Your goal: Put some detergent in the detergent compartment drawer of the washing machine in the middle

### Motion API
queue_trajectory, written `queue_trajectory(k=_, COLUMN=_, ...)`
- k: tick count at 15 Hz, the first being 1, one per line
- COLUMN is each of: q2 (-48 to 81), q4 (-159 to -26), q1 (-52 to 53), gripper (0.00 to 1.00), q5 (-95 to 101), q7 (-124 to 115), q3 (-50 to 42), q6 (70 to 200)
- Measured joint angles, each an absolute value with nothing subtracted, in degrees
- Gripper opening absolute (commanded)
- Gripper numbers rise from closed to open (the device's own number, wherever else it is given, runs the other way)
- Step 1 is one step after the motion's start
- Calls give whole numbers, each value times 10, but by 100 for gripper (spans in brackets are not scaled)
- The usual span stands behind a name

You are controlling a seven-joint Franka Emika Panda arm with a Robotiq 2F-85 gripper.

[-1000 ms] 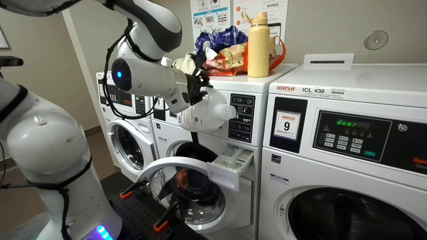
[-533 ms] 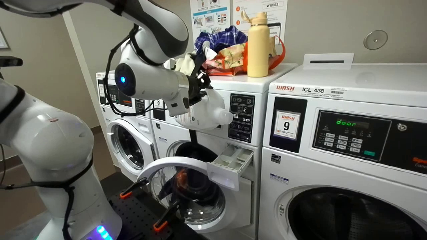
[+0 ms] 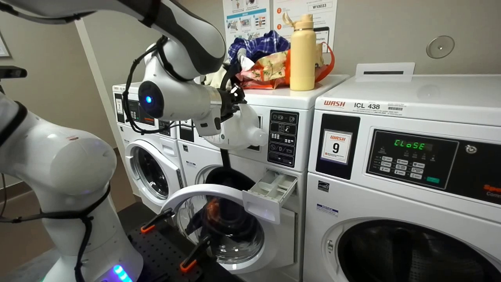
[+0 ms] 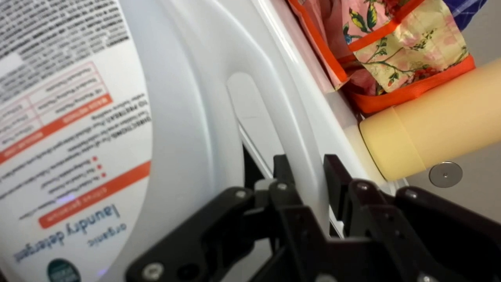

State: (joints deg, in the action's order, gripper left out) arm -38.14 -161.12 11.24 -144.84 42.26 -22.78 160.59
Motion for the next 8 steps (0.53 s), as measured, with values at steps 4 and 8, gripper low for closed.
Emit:
queue_trajectory(k=4, q2=-381, q4=-1611, q1=143, gripper=6, q5=-1480, q7=424, q3=-228, q6=1597)
queue_trajectory(k=8, q2=-378, q4=-1611, q1=156, gripper=6, q5=-1490, q7=422, q3=-221, q6=1578)
